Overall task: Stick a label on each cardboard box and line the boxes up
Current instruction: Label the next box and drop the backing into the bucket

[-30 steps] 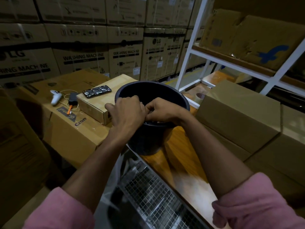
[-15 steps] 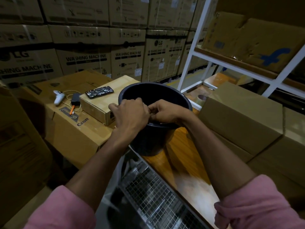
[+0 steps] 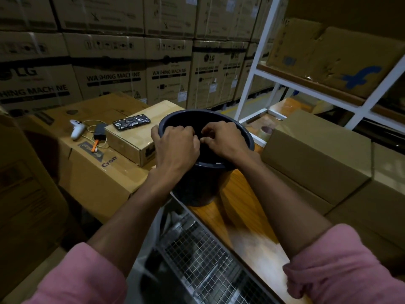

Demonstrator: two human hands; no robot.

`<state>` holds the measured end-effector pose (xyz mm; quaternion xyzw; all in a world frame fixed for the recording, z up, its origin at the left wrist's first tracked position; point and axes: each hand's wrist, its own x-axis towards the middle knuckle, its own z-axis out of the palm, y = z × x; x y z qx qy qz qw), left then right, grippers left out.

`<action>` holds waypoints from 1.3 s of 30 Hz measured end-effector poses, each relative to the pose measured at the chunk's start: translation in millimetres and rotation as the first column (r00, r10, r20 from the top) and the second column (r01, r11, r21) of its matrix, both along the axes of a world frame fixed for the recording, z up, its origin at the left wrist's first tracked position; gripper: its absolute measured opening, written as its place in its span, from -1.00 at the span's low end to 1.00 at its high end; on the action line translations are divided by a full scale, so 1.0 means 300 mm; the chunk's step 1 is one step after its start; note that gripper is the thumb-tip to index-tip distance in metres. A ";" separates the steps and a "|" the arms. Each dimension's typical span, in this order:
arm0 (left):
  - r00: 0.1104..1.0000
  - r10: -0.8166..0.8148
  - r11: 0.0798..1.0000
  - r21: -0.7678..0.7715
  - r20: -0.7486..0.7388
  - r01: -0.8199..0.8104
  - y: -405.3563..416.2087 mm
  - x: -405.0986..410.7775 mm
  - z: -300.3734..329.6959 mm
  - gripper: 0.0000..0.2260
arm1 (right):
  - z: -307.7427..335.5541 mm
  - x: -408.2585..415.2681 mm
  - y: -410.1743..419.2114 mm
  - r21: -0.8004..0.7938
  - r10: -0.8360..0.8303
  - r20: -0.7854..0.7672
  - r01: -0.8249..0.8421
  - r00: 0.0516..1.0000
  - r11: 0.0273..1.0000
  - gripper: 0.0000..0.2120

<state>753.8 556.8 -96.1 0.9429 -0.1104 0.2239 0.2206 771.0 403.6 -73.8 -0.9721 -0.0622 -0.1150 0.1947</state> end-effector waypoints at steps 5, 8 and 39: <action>0.998 -0.043 0.999 -0.004 0.035 0.043 -0.002 0.004 0.000 -0.75 | 0.012 -0.016 -0.010 -0.031 -0.063 0.143 0.068 0.988 0.997 -0.91; 0.998 -0.037 0.999 0.015 0.045 0.036 -0.012 0.008 0.010 -0.75 | 0.016 -0.014 -0.011 -0.060 -0.076 0.097 0.082 0.992 0.995 -0.82; 0.979 -0.181 0.977 -0.094 0.099 0.190 -0.063 -0.111 -0.034 -0.78 | 0.124 -0.191 -0.128 0.148 0.263 -0.398 -0.222 0.879 0.964 -0.91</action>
